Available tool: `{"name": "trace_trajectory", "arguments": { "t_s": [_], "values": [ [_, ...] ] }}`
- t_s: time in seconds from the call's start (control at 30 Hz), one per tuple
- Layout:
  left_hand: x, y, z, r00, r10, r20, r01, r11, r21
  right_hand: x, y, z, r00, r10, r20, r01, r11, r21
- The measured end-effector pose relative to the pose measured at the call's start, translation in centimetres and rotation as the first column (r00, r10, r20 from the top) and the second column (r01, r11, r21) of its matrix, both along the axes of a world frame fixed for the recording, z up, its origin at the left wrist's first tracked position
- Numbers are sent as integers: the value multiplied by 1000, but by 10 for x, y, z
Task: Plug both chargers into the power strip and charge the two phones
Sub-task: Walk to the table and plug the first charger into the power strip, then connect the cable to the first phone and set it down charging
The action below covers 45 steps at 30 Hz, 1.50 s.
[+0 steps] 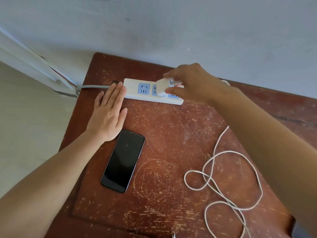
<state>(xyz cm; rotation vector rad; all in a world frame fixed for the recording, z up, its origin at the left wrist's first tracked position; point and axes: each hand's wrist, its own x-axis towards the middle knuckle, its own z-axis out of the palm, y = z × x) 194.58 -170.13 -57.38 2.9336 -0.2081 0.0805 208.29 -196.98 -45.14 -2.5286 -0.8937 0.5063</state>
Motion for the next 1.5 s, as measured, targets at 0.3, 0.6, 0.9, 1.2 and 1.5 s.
{"name": "trace_trajectory", "arguments": {
  "t_s": [0.3, 0.6, 0.9, 1.2, 1.5],
  "values": [
    [0, -2, 1, 1000, 0, -7, 0, 1000, -4, 0, 34, 11, 983, 138, 123, -116, 978, -173],
    [-1, -2, 1, 1000, 0, -23, 0, 1000, -13, -16, 50, 5, 996, 46, 73, -36, 990, -135],
    [-1, -2, 1, 999, -5, -39, 5, 1000, 0, -22, 53, -8, 992, -118, 34, 121, 986, -111],
    [-6, -24, 33, 990, 64, -126, -61, 998, 25, -82, 25, 4, 892, -246, 379, 271, 962, -13],
    [-136, -130, 100, 972, 193, -135, -208, 972, -107, -241, -120, -10, 885, -459, 74, 464, 880, -99]
  ]
}}
